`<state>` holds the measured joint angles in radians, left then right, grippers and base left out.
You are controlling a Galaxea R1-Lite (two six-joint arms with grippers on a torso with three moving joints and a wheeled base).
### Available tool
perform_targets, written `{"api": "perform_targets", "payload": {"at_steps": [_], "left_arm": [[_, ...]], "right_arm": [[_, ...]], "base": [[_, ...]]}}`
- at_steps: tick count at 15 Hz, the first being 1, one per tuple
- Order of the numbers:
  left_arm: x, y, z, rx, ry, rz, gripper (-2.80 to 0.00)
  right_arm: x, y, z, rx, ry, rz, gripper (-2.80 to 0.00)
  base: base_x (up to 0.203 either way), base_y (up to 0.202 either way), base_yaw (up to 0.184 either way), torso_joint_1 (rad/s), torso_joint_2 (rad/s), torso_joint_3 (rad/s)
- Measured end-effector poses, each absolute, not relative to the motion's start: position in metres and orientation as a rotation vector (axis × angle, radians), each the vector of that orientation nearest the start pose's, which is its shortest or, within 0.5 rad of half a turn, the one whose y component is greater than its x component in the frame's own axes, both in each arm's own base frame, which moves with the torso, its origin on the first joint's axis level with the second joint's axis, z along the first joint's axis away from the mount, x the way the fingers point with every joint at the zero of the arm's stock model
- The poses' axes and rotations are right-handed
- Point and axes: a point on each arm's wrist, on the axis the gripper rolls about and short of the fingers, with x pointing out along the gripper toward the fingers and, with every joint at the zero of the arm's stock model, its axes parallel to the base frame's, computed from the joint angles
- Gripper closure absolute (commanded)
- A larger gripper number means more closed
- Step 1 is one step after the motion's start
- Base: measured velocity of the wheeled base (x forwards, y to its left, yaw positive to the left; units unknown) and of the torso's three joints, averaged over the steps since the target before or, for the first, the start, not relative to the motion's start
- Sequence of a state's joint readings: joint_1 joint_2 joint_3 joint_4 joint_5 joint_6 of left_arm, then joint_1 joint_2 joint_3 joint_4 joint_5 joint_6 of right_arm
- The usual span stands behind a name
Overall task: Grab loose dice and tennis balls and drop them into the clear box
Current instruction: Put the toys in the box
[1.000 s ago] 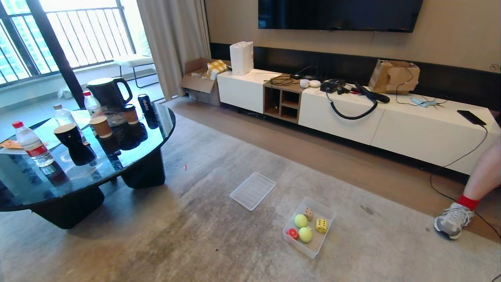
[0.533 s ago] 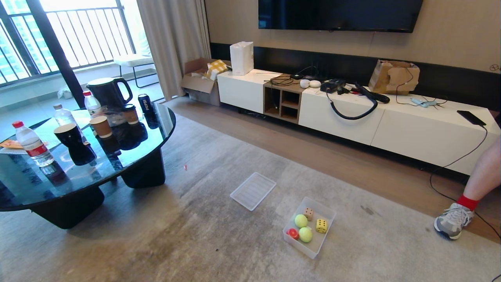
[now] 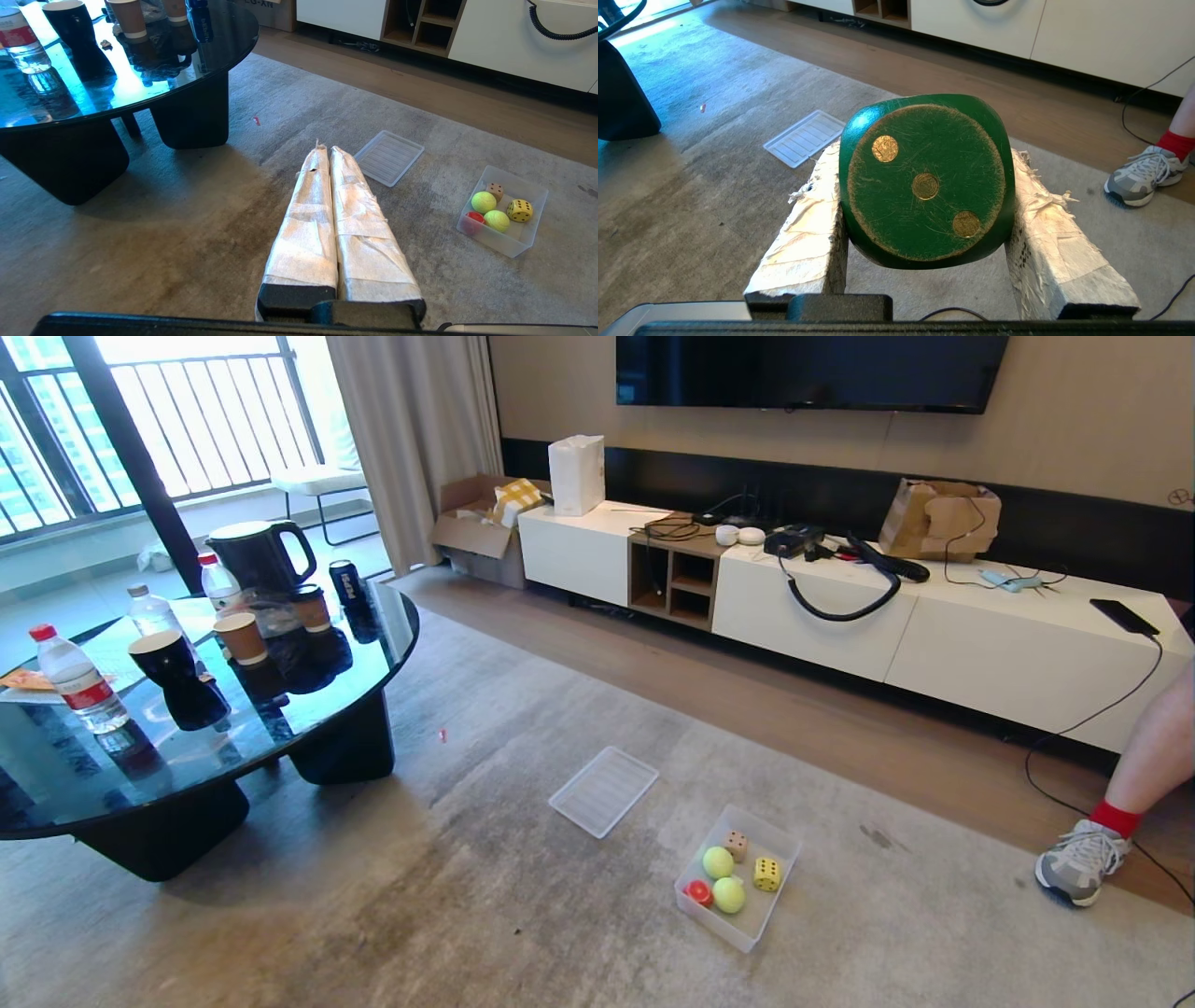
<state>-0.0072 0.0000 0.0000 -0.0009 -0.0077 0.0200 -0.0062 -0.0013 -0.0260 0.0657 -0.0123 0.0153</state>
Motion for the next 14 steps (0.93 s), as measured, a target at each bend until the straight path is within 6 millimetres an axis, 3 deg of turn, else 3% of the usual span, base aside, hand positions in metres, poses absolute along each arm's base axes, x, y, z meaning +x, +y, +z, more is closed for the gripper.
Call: {"api": "perform_targets", "payload": {"at_steps": [14], "left_arm": [[-0.0228, 0.0, 0.0756, 0.024, -0.001, -0.016, 0.0]], "right_arm": [[-0.025, -0.0001, 0.0759, 0.015, 0.038, -0.019, 0.0]], "base": [[0.0, 0.0, 0.0, 0.002, 0.0, -0.168]]}}
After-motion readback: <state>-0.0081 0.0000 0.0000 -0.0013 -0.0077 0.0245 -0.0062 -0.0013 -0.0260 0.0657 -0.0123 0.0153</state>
